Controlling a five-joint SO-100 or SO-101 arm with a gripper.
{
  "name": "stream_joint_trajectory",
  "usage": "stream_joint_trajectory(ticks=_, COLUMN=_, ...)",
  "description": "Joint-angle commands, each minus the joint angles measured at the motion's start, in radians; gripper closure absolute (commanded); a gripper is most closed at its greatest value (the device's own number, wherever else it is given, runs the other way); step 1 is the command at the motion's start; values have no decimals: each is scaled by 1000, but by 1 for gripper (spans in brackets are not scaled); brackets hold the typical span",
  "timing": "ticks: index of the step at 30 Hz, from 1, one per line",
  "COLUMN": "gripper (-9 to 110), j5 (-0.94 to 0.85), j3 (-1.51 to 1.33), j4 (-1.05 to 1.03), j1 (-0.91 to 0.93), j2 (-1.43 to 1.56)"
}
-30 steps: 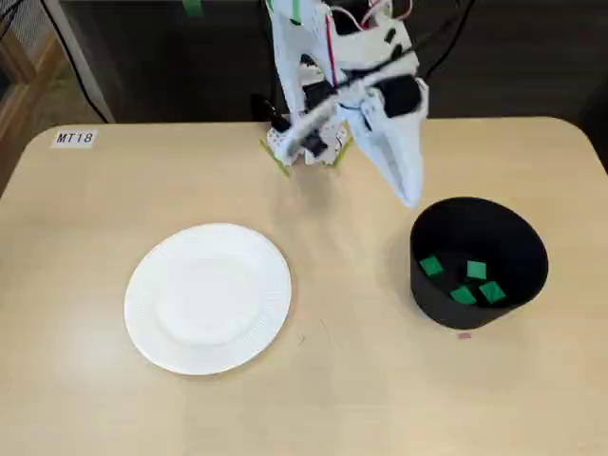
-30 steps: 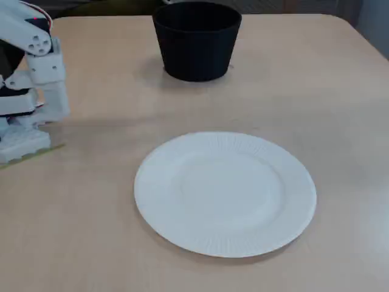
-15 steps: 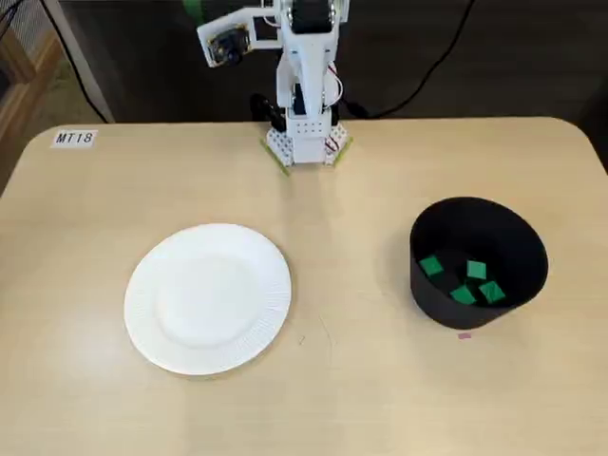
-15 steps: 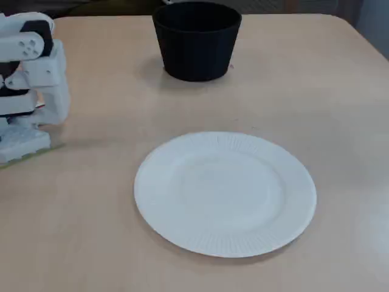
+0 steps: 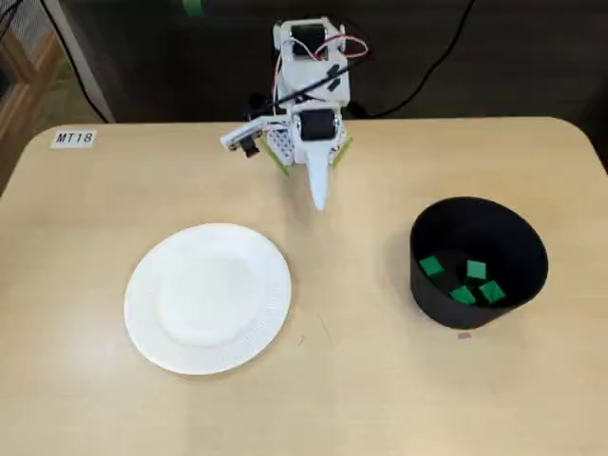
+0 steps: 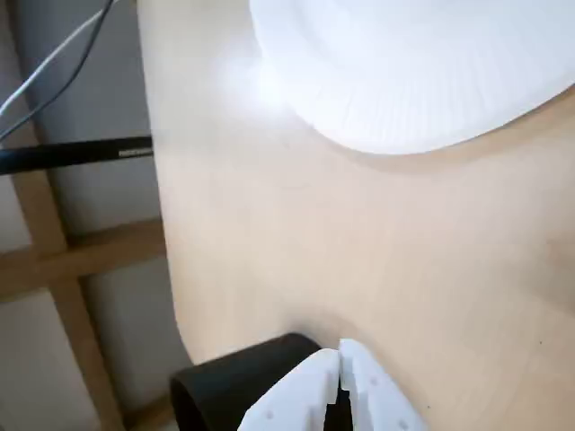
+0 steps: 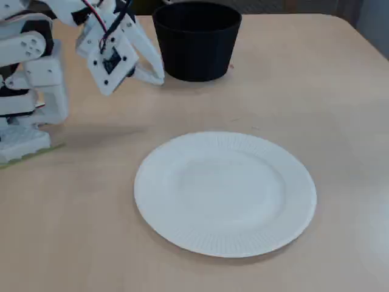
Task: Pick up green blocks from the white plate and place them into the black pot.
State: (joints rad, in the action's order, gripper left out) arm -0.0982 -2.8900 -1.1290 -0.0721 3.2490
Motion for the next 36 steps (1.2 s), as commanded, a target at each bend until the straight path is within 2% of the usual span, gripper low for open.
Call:
stream_joint_trajectory(ticks=1, gripper=104, j5=-6, j3=-23, j4=25, j1=17, j2=3)
stream_joint_trajectory(ticks=36, gripper=104, j5=3, j3=-97, j4=87, j1=43, j2=5)
